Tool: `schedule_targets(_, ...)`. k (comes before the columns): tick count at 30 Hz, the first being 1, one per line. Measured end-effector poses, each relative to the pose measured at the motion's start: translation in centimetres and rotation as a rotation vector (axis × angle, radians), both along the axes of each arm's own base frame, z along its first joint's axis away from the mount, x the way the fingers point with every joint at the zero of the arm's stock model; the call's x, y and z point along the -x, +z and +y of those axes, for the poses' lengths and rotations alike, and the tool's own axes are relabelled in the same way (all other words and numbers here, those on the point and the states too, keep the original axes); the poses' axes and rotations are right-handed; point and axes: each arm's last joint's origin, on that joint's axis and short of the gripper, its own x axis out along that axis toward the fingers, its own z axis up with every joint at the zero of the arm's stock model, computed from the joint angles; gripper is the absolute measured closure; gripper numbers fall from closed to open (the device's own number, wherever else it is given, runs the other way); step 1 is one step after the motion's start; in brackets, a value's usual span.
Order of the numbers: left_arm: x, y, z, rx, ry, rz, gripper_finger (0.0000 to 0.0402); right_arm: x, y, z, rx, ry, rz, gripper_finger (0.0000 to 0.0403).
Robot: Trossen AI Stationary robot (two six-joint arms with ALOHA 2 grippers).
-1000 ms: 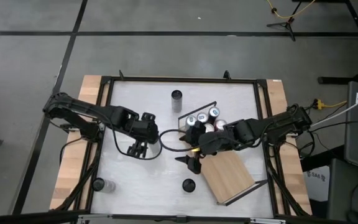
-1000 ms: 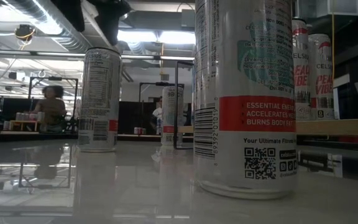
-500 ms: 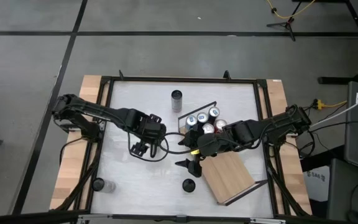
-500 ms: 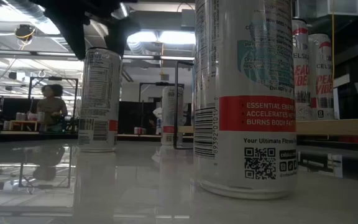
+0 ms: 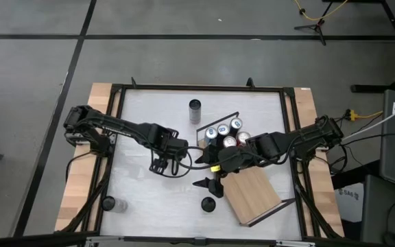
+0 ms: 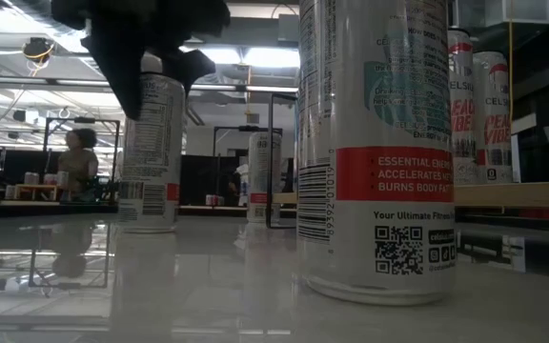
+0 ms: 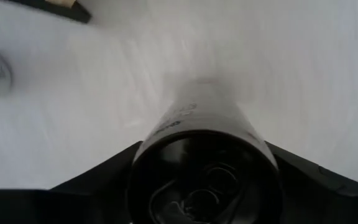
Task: Place canned beverage on shelf
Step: Put the white pink soda can on the shelf aligned with the other white pink soda cans
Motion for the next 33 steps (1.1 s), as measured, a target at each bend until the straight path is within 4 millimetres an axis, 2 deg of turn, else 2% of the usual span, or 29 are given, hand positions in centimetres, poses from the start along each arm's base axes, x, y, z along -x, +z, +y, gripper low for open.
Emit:
schedule_targets(6,0.0,0.0,0.1,0.014,0.242,-0.022,0.0164,0.5,0.5,-0.3,0.02,-0.025,-0.01,0.0029)
schedule_targets(16,0.1,0.0,1.6,0.076,0.895,-0.056,0.0157,3.0,2.2,-1.8,0.069,-0.025,0.01,0.0029)
schedule_targets(25,0.1,0.0,2.8,0.174,1.427,-0.072,0.0151,6.2,3.8,-3.8,0.277,0.103,0.031,0.0029)
schedule_targets(33,0.1,0.0,2.8,0.225,1.812,-0.099,0.0149,7.2,4.5,-4.1,0.461,0.228,-0.007,0.0029)
